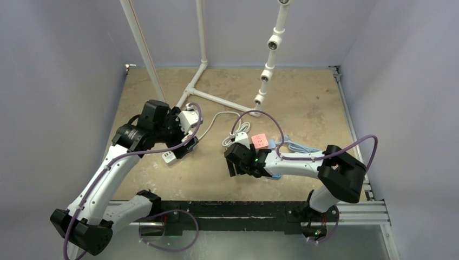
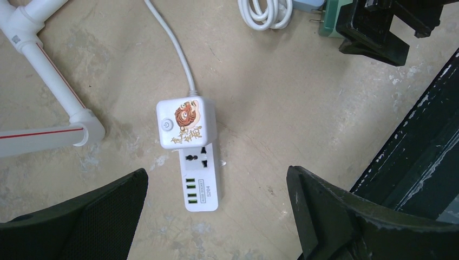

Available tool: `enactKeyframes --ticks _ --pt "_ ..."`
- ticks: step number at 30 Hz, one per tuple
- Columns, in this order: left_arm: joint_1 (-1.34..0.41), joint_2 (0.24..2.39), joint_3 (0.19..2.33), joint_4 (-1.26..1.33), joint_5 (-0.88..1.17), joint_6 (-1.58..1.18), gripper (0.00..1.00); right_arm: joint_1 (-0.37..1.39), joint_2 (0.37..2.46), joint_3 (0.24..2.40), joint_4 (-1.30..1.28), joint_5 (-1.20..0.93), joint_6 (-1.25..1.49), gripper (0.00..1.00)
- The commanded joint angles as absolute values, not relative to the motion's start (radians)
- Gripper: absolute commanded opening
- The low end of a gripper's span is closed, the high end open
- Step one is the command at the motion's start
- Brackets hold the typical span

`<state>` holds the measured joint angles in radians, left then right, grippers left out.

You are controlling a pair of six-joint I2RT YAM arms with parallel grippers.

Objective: Insert the plug
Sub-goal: Pick up the plug from the center of the board.

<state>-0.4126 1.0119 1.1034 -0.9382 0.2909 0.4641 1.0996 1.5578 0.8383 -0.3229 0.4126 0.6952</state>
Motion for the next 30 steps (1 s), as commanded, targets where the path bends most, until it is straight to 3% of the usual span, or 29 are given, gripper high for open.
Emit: enactKeyframes --ticks 1,13,17,20,22,30 --pt "-0.407 0.99 1.114 -0.932 0.329 0.454 0.99 1.103 1.536 0.835 -0.259 0.451 0.644 0.74" --pt "-0.407 0.992 1.13 -0.939 0.338 0.453 0.99 1.103 1.584 0.816 -0.238 0.47 0.636 0.65" --pt "-0.407 0.996 1.142 -0.939 0.358 0.448 0.99 1.102 1.61 0.835 -0.223 0.472 0.627 0.46" --pt "-0.407 0.987 1.152 -0.94 0.374 0.449 0.99 1.103 1.582 0.862 -0.24 0.458 0.621 0.16" --pt "-0.407 0.971 1.151 -0.931 0.389 0.456 0.99 1.103 1.538 0.9 -0.274 0.428 0.597 0.05" --pt "-0.407 0.855 1.114 -0.887 0.479 0.605 0.99 1.098 1.365 1.176 -0.418 0.077 0.433 0.01"
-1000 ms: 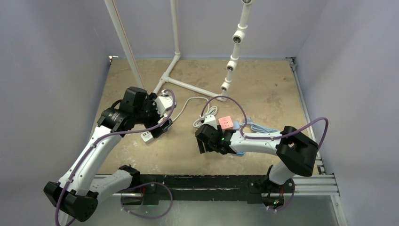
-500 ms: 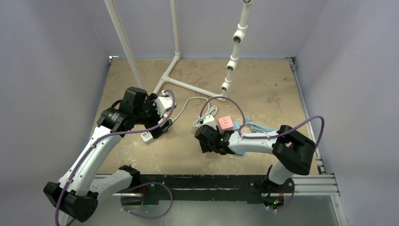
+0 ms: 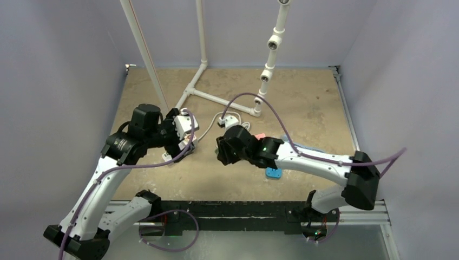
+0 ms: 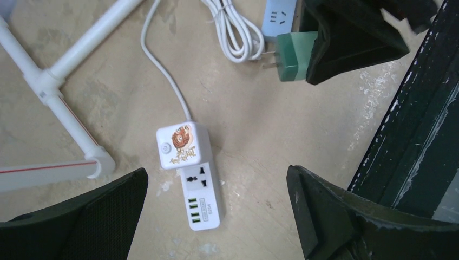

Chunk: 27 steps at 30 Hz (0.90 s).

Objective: Insert the plug
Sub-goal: Pick up the plug from the center of the board.

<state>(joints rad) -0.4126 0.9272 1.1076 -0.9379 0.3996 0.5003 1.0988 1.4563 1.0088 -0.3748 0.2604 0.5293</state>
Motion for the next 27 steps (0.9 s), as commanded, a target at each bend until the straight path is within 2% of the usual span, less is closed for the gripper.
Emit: enactKeyframes --ticks 1,6,14,25,27 --pt "-0.407 0.833 1.108 -0.87 0.492 0.628 0.99 1.094 1.367 1.215 -0.438 0.03 0.417 0.01" --pt "-0.407 0.7 1.068 -0.804 0.584 0.832 0.99 1.049 1.414 1.358 -0.47 -0.216 0.374 0.02" --pt "-0.407 0.612 1.063 -0.904 0.665 1.191 0.99 0.945 1.537 1.518 -0.426 -0.671 0.33 0.02" --pt "-0.407 0.639 1.091 -1.077 0.716 1.412 0.98 0.945 1.678 1.679 -0.496 -0.812 0.291 0.01" --pt "-0.407 0.646 1.096 -1.077 0.719 1.413 0.91 0.945 1.689 1.692 -0.493 -0.816 0.293 0.02"
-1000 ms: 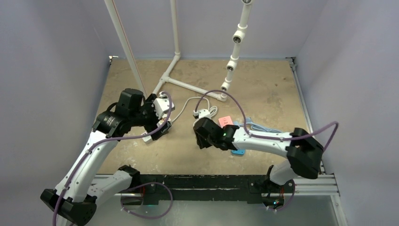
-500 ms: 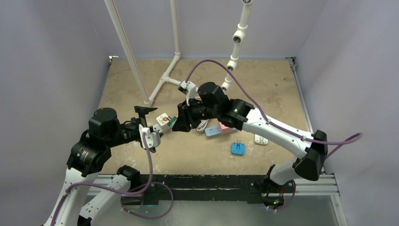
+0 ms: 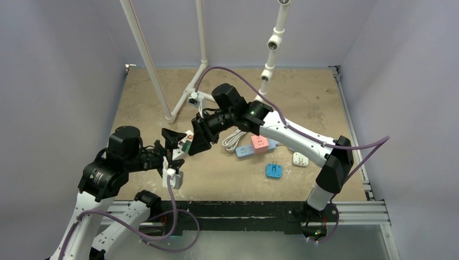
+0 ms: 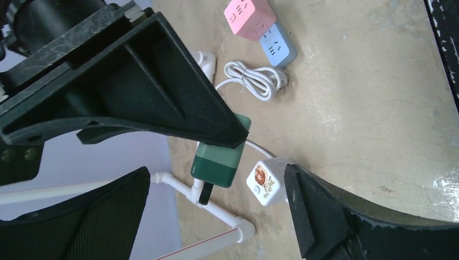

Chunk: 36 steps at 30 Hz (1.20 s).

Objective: Insert the plug
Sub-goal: Pick up the plug from the center of the board.

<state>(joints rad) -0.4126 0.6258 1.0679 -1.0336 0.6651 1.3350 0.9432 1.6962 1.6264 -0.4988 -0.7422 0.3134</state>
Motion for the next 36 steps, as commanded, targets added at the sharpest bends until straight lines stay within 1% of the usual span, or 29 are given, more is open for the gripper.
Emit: enactKeyframes --ticks 1,6,9,10,12,13,14,15,16,17,19,20,23,25,27,33,36 --pt "-0.407 0.651 1.1 -1.076 0.721 1.413 0.86 0.945 1.695 1.7 -0.491 -0.816 0.293 0.02" --pt "-0.407 0.693 1.132 -1.079 0.744 1.407 0.59 0.946 1.729 1.737 -0.489 -0.831 0.304 0.03" --pt "-0.407 0.706 1.147 -1.069 0.755 1.382 0.46 0.946 1.744 1.748 -0.488 -0.821 0.312 0.03" --pt "-0.407 0.708 1.148 -1.071 0.751 1.378 0.4 0.946 1.745 1.749 -0.484 -0.82 0.316 0.04" --pt "-0.407 0.712 1.145 -1.077 0.742 1.369 0.19 0.946 1.743 1.75 -0.474 -0.816 0.324 0.08" --pt "-0.407 0.711 1.142 -1.076 0.736 1.357 0.08 0.946 1.738 1.748 -0.471 -0.819 0.326 0.12" --pt "-0.407 0.709 1.135 -1.066 0.728 1.335 0.0 0.946 1.731 1.744 -0.466 -0.832 0.328 0.15" --pt "-0.407 0.705 1.126 -1.048 0.72 1.304 0.0 0.943 1.719 1.736 -0.457 -0.825 0.331 0.17" --pt "-0.407 0.7 1.117 -1.027 0.711 1.265 0.0 0.941 1.706 1.727 -0.449 -0.808 0.333 0.23" --pt "-0.407 0.694 1.106 -1.0 0.704 1.223 0.0 0.937 1.691 1.719 -0.439 -0.794 0.337 0.32" --pt "-0.407 0.679 1.085 -0.942 0.692 1.116 0.0 0.929 1.661 1.705 -0.439 -0.751 0.338 0.55" --pt "-0.407 0.671 1.074 -0.897 0.683 1.075 0.0 0.925 1.644 1.697 -0.442 -0.72 0.334 0.61" --pt "-0.407 0.663 1.062 -0.755 0.661 0.785 0.0 0.917 1.575 1.652 -0.439 -0.614 0.312 0.73" --pt "-0.407 0.678 1.077 -0.706 0.682 0.634 0.0 0.917 1.502 1.6 -0.409 -0.528 0.284 0.75" --pt "-0.407 0.706 1.097 -0.672 0.742 0.488 0.0 0.917 1.442 1.547 -0.383 -0.492 0.239 0.75" --pt "-0.407 0.8 1.132 -0.588 1.015 0.164 0.0 0.917 1.323 1.482 -0.331 -0.519 0.15 0.7" --pt "-0.407 0.835 1.137 -0.505 1.091 0.047 0.0 0.918 1.313 1.483 -0.312 -0.544 0.163 0.68"
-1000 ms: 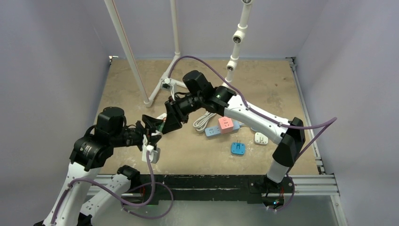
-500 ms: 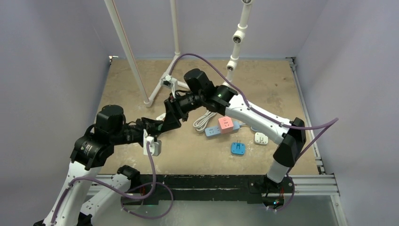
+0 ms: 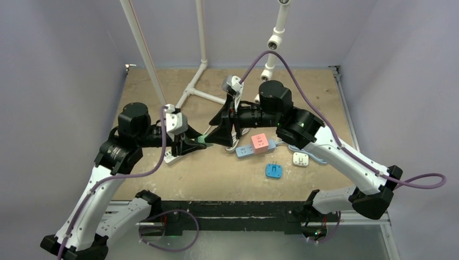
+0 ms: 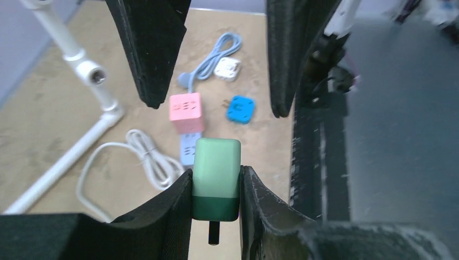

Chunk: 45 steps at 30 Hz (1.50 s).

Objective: Insert the plug
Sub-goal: Pick up the plug from the center of the board.

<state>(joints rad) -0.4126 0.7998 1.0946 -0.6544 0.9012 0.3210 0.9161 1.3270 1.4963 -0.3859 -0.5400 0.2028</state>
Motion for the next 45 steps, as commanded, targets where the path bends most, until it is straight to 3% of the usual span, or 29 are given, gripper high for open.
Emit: enactKeyframes --ticks 1,12,18,21,23,26,28,30,31,33,37,45 --pt "-0.407 0.842 1.141 -0.49 1.106 0.026 0.0 0.917 1.314 1.482 -0.304 -0.558 0.169 0.67" --pt "-0.407 0.845 1.16 -0.419 1.134 -0.054 0.0 0.918 1.275 1.416 -0.25 -0.588 0.24 0.56" --pt "-0.407 0.848 1.163 -0.408 1.114 -0.044 0.0 0.917 1.238 1.362 -0.217 -0.599 0.285 0.38" --pt "-0.407 0.848 1.164 -0.396 1.105 -0.045 0.0 0.918 1.246 1.352 -0.23 -0.601 0.293 0.35" --pt "-0.407 0.848 1.163 -0.398 1.107 -0.045 0.0 0.917 1.252 1.347 -0.223 -0.604 0.302 0.24" --pt "-0.407 0.852 1.165 -0.405 1.095 -0.038 0.0 0.918 1.255 1.358 -0.208 -0.581 0.31 0.01" --pt "-0.407 0.851 1.172 -0.419 1.04 -0.035 0.14 0.918 1.255 1.365 -0.199 -0.561 0.318 0.0" --pt "-0.407 0.836 1.179 -0.431 0.972 0.004 0.79 0.917 1.253 1.377 -0.208 -0.518 0.321 0.0" --pt "-0.407 0.824 1.181 -0.449 0.938 0.06 0.89 0.917 1.251 1.385 -0.217 -0.486 0.319 0.0" --pt "-0.407 0.789 1.172 -0.472 0.829 0.159 0.95 0.917 1.25 1.405 -0.243 -0.412 0.319 0.0" --pt "-0.407 0.709 1.116 -0.449 0.663 0.393 0.99 0.917 1.274 1.452 -0.29 -0.328 0.337 0.0" --pt "-0.407 0.605 1.007 -0.5 0.686 0.871 0.99 0.917 1.329 1.468 -0.224 -0.305 0.445 0.0"
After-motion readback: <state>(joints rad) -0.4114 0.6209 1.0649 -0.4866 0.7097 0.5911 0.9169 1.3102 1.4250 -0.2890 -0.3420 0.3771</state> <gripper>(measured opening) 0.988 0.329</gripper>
